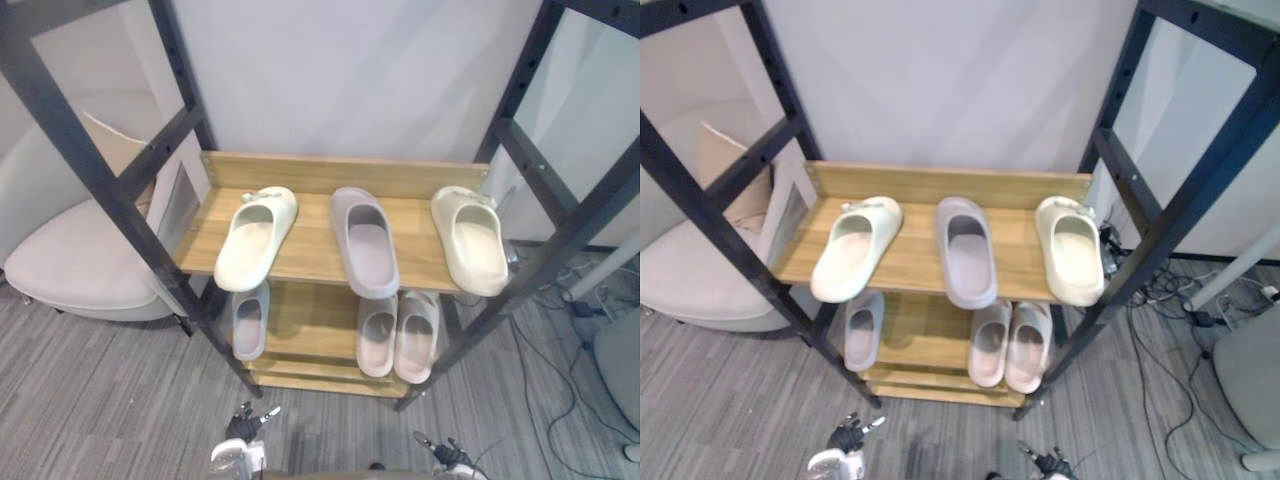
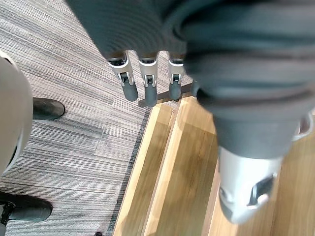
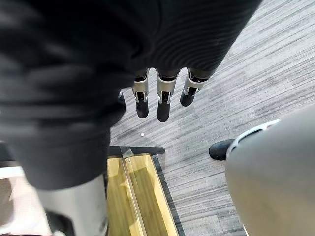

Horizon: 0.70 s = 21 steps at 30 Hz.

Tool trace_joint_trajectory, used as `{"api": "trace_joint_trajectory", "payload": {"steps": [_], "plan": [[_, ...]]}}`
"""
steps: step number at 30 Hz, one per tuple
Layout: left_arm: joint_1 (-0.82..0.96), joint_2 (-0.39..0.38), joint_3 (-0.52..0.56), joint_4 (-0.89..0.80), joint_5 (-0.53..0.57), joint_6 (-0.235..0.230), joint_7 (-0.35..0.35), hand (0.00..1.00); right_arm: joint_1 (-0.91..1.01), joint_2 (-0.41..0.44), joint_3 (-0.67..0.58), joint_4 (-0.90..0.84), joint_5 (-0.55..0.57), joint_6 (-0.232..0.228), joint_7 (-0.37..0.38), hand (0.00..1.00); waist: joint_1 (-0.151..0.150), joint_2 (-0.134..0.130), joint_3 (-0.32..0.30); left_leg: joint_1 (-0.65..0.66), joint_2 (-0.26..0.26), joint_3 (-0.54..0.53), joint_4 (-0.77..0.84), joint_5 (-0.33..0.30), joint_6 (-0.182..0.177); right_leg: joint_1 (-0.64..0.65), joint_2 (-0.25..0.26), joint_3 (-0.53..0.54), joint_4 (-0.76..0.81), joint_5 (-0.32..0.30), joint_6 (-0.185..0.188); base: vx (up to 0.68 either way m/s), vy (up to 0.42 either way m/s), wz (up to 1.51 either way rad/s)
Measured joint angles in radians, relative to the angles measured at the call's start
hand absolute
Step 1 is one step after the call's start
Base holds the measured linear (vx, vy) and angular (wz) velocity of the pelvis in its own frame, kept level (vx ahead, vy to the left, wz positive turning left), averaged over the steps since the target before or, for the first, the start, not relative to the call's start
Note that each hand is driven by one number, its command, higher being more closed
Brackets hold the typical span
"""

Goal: Organize the slippers on the shoe rack

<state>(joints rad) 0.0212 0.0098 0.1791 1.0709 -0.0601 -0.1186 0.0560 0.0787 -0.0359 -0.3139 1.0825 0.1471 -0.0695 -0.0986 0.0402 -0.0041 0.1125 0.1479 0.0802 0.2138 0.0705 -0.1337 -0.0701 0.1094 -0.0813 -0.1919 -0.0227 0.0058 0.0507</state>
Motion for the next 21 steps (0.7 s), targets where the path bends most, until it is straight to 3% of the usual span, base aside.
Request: {"api": "trace_joint_trajectory", "payload": {"steps": [6,9,11,14,21], "plan": [[0.005,0.019,-0.007,0.021,0.001,0.004,0.004,0.00,-0.001,-0.003,0.018,-0.010,-0.002,-0.002,-0.006,0.00,-0.001,0.001,0.000,0.000,-0.016,-0.008,-0.017,0.008,0.008,0.014,-0.007,-0.002,-0.044,0.023,0.005,0.00,0.012,0.02],[0.010,0.036,-0.042,0.023,0.002,0.014,0.008,0.00,0.028,-0.007,0.094,-0.109,-0.031,-0.002,-0.024,0.00,-0.002,0.002,0.000,-0.005,-0.019,-0.010,-0.018,0.008,0.009,0.014,-0.006,0.002,-0.058,0.031,0.004,0.01,0.006,-0.04],[0.012,0.048,-0.067,0.023,0.020,0.018,0.010,0.00,0.089,-0.008,0.172,-0.353,-0.043,-0.002,-0.032,0.00,-0.004,-0.001,0.001,-0.008,-0.022,-0.017,-0.018,0.008,0.009,0.010,-0.006,0.012,-0.066,0.037,0.004,0.00,0.002,-0.10],[0.012,0.054,-0.102,0.021,0.026,0.017,0.010,0.00,0.162,-0.011,0.210,-0.650,-0.152,-0.016,-0.033,0.00,-0.006,-0.004,0.003,-0.008,-0.023,-0.017,-0.020,0.008,0.009,0.001,-0.006,0.026,-0.069,0.039,0.005,-0.01,0.003,-0.12],[0.023,0.074,-0.158,0.020,0.041,0.016,0.023,0.00,0.316,-0.013,0.210,-1.086,-0.304,-0.054,-0.030,0.00,-0.042,-0.018,0.007,-0.006,-0.025,-0.014,-0.028,0.007,0.009,-0.006,-0.006,0.039,-0.070,0.042,0.009,-0.01,0.001,-0.05]]}}
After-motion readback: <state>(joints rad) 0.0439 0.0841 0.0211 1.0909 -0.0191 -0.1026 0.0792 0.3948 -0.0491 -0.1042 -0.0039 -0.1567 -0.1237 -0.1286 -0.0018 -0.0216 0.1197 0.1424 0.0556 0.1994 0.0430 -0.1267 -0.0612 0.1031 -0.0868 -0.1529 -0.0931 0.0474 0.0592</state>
